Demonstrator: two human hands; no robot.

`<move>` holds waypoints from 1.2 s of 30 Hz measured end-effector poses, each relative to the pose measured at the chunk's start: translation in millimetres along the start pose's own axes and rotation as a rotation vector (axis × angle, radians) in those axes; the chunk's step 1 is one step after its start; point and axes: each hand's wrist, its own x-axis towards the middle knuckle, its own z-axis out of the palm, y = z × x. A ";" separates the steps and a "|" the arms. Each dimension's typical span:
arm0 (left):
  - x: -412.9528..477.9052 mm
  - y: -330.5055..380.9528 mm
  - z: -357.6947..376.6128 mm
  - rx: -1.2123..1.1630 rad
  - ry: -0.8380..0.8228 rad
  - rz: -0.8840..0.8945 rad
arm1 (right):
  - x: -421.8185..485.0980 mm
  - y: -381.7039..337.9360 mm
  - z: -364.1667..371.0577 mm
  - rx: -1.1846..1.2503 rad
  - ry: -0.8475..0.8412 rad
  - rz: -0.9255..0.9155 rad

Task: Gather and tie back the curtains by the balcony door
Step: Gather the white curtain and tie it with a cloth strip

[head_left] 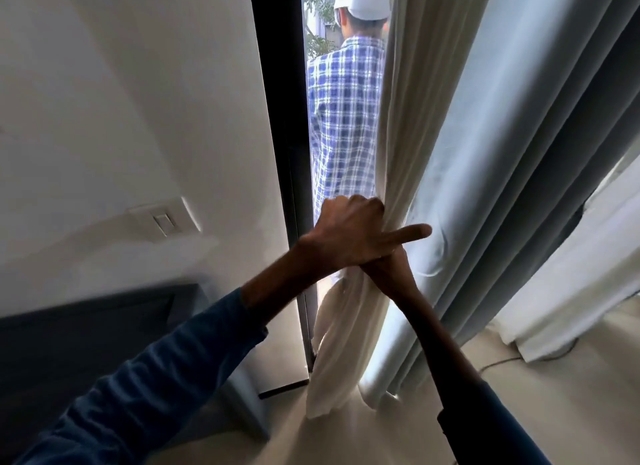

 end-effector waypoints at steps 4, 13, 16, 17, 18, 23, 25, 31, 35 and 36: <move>-9.3 -45.6 18.1 -0.239 -0.122 -0.011 | -1.6 15.6 -5.0 0.016 -0.018 0.043; -32.1 -64.8 140.6 -0.457 -0.326 -0.163 | -19.5 25.1 7.8 0.199 -0.003 0.265; -34.2 -55.8 154.8 -0.539 -0.192 -0.189 | -19.2 28.6 8.6 0.196 0.014 0.296; -34.3 -55.1 155.9 -0.557 -0.160 -0.179 | -18.9 30.0 7.1 0.207 0.018 0.295; -34.9 -54.5 154.1 -0.562 -0.145 -0.158 | -18.4 31.4 5.2 0.233 0.021 0.296; -33.5 -67.1 140.0 -0.573 -0.115 -0.035 | -17.9 33.7 -6.8 0.324 0.030 0.274; -29.7 -75.2 132.1 -0.584 -0.113 0.003 | -19.8 33.1 -10.8 0.315 0.022 0.232; -16.3 -109.5 119.5 -0.426 -0.086 0.082 | -25.6 31.3 -11.5 0.343 -0.113 0.165; -9.8 -115.8 112.4 -0.260 -0.045 0.132 | -29.8 25.1 -6.0 0.354 -0.160 0.164; -8.3 -113.7 110.8 -0.241 -0.017 0.153 | -30.1 24.5 -4.6 0.355 -0.172 0.168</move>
